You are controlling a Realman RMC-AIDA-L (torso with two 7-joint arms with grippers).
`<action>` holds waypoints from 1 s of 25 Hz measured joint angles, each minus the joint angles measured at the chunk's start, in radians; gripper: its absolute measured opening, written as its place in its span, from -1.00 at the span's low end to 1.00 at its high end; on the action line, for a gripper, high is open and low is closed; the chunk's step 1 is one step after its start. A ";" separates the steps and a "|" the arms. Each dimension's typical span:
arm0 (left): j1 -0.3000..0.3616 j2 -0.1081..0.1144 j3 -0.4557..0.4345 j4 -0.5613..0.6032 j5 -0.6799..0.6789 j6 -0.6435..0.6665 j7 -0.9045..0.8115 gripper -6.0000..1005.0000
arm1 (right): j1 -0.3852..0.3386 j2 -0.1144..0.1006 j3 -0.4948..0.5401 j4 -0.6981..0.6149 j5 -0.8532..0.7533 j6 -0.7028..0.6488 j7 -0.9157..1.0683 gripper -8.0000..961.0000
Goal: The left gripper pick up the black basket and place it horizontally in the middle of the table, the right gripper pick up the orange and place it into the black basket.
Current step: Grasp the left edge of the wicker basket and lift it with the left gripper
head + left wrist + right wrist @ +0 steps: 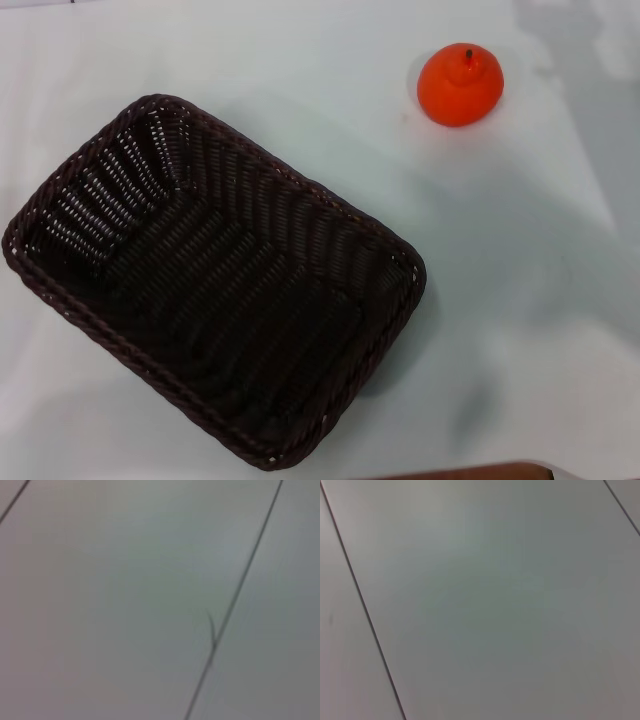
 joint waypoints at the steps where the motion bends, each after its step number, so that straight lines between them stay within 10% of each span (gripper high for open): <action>1: 0.009 0.004 0.011 -0.052 0.024 -0.001 -0.054 0.59 | 0.001 0.000 0.000 0.000 0.000 0.002 0.003 0.15; 13: 0.007 0.142 0.081 -0.810 0.417 -0.130 -0.875 0.59 | 0.001 -0.003 0.000 0.000 0.000 0.005 0.009 0.15; 25: -0.164 0.209 0.195 -1.247 0.777 -0.361 -1.248 0.59 | 0.001 -0.002 0.004 0.000 0.000 0.008 0.018 0.15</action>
